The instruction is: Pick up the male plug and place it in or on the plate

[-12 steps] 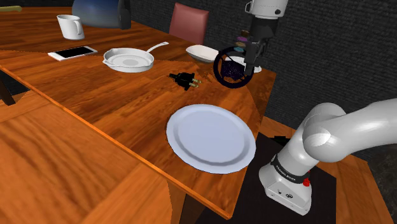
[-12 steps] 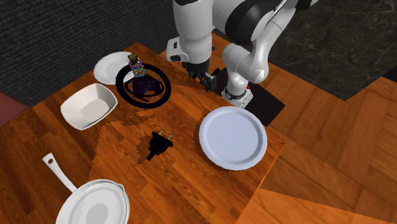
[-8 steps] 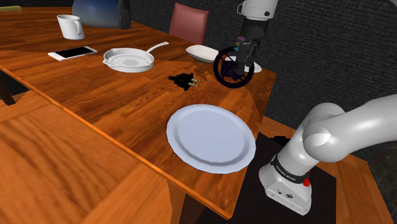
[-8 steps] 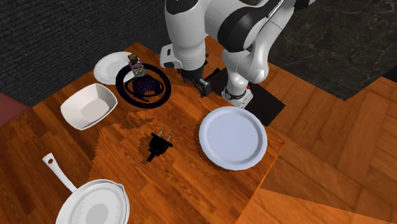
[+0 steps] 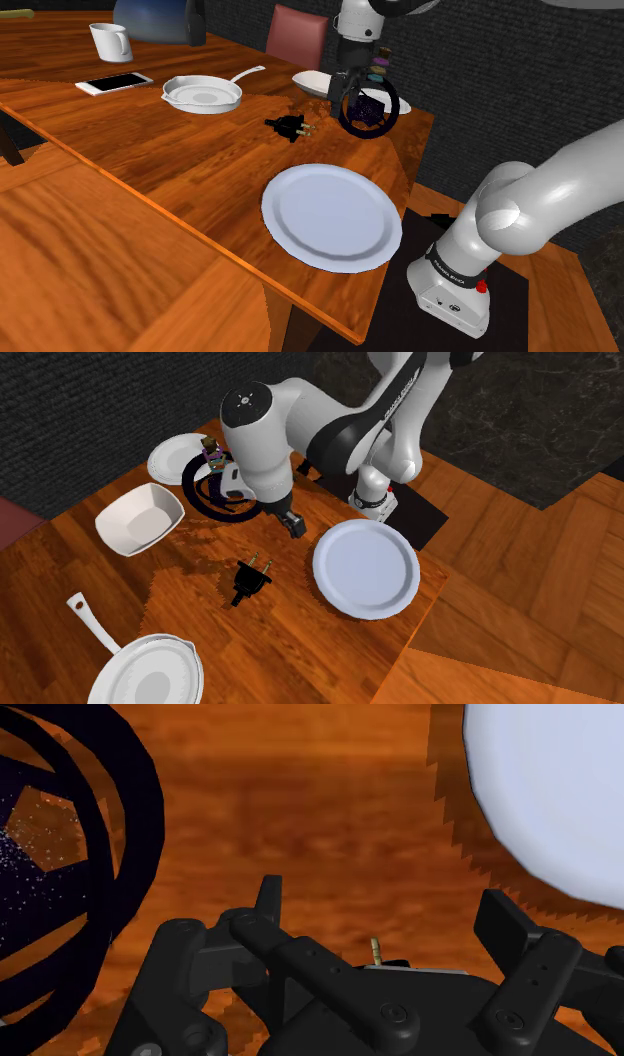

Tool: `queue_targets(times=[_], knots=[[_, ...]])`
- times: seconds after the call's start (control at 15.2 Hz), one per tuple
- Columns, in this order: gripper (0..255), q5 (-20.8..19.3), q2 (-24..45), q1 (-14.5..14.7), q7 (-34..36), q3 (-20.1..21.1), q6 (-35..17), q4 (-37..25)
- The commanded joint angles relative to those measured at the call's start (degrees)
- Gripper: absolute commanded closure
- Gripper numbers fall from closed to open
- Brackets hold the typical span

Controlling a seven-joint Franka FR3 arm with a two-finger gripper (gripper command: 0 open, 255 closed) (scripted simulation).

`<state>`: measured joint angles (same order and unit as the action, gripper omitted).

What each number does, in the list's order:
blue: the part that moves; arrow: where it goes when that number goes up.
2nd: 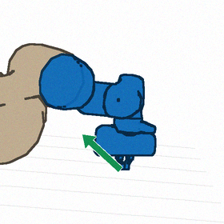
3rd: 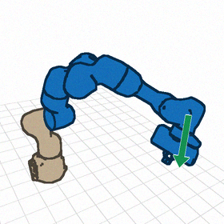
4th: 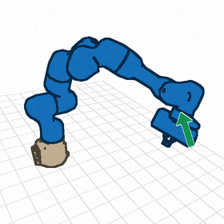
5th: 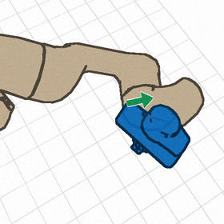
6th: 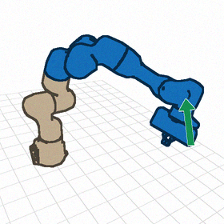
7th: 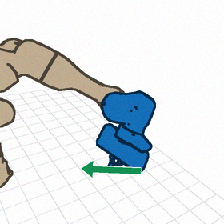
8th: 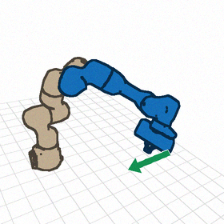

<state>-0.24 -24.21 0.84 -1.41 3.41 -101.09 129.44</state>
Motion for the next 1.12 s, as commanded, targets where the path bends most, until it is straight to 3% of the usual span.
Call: queue_targets(times=[0.0,0.66,1.06], knots=[[0,0.1,4.7,0.1,0.1,0.2,-3.0,-2.4],[0,0.4,24.7,0.5,0.3,1.0,-11.5,-17.3],[0,0.3,25.9,0.6,0.4,1.0,-16.0,-14.1]])
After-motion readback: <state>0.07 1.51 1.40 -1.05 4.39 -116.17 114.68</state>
